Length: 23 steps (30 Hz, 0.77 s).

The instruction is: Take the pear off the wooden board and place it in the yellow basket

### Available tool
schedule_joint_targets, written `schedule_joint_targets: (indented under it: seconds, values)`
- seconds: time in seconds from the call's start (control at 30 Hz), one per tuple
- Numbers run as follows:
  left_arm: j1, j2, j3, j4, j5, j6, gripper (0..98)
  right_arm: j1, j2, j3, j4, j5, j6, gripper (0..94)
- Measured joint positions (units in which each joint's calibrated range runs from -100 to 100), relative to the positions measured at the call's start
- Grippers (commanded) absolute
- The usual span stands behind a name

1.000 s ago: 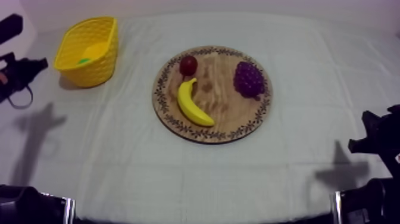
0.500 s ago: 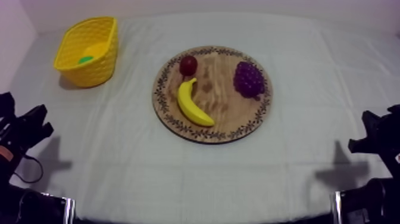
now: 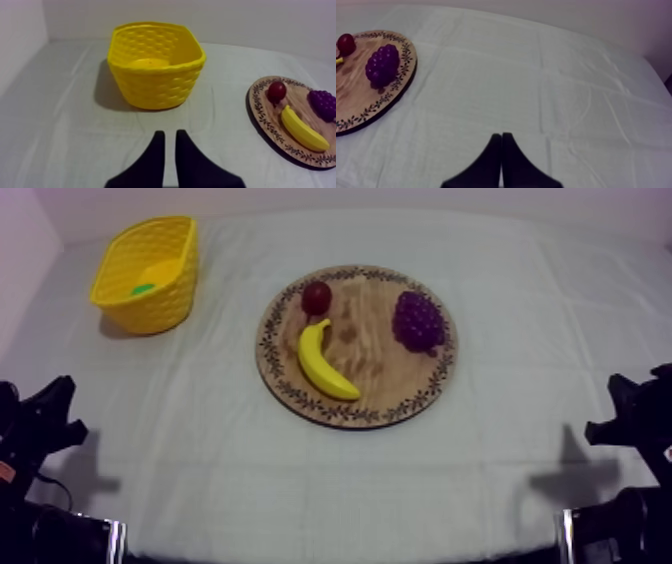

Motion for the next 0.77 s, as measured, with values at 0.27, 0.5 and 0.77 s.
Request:
schedule_joint_targets:
  seconds: [0.27, 0.5, 0.77]
  values:
    - [1.05, -0.20, 0.00, 0.05, 0.39, 3.28, 0.2, 0.00, 0.00, 0.00, 0.00, 0.00, 0.02, 0.3]
    - [1.17, -0.32, 0.00, 0.05, 0.46, 4.39, 0.1, 0.00, 0.00, 0.00, 0.00, 0.00, -0.01, 0.3]
    - [1.17, -0.29, 0.00, 0.05, 0.46, 4.46, 0.1, 0.00, 0.00, 0.00, 0.00, 0.00, -0.01, 0.3]
